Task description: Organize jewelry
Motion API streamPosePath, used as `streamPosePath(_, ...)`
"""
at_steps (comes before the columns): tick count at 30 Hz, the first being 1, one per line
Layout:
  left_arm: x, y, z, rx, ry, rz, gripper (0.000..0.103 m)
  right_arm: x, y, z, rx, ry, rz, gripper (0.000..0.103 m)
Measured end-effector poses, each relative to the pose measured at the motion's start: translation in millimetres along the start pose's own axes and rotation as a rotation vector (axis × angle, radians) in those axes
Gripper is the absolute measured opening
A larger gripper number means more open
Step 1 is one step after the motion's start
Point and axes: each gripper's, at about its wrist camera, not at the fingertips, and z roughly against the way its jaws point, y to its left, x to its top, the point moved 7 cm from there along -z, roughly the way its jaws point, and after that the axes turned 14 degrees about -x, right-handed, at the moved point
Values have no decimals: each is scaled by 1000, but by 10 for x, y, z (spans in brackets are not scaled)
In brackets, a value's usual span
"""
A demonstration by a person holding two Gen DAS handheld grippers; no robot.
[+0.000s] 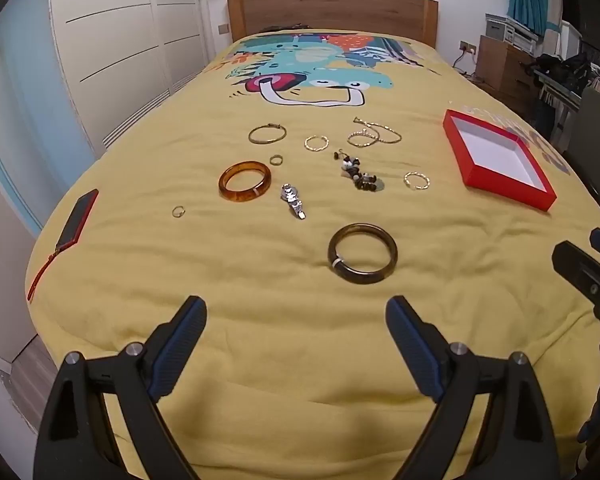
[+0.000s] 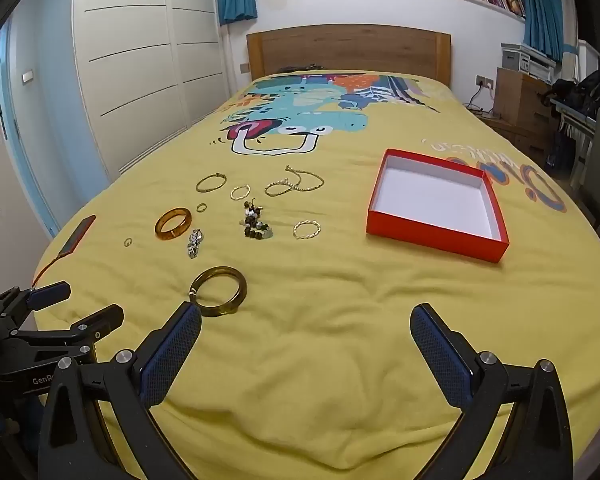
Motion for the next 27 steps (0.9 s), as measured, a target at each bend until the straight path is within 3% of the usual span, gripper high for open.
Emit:
streamPosePath(15,-77,143,-91,-55,14,66,91,-40,105,35,-37,23,32,102)
streamPosePath(27,-136,105,-160,-20,77,69,91,-46,67,75,-32,9,35,102)
